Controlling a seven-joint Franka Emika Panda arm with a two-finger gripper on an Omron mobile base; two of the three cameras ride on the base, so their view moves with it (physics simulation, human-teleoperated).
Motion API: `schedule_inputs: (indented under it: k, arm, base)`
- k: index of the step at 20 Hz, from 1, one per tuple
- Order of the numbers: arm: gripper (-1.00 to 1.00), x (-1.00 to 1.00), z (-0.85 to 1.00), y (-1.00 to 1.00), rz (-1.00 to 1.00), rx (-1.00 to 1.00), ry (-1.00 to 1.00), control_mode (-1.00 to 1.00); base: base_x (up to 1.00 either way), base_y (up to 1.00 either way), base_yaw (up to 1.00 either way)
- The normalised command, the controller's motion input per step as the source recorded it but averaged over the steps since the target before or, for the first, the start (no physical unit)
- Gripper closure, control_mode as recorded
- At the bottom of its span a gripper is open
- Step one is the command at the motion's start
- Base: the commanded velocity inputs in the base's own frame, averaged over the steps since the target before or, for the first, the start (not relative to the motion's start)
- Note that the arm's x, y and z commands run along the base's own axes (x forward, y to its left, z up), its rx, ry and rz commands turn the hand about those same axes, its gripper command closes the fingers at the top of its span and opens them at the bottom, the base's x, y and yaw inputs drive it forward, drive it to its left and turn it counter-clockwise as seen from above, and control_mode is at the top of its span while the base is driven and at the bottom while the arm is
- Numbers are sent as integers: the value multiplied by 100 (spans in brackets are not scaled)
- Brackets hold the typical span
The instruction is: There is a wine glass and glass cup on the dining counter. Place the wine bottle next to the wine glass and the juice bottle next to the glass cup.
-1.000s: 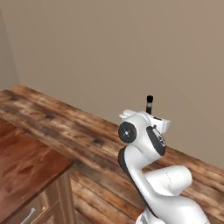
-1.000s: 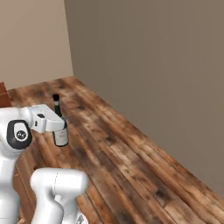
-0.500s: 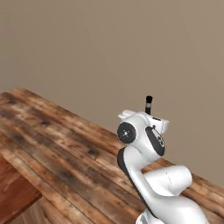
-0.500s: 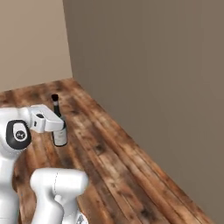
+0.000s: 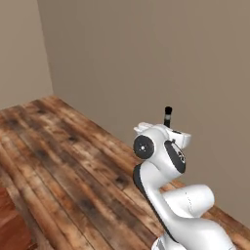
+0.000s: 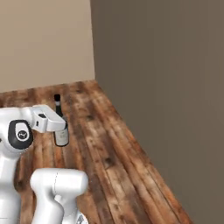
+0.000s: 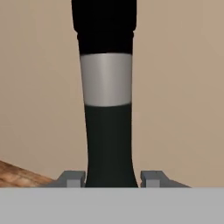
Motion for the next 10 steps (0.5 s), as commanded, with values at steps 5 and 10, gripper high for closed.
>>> schedule_inputs:
  k: [5, 10]
  arm:
    - [100, 0, 0, 0, 0, 0, 0, 100]
    - [100, 0, 0, 0, 0, 0, 0, 100]
  base:
    - [82, -13, 33]
    - [83, -16, 30]
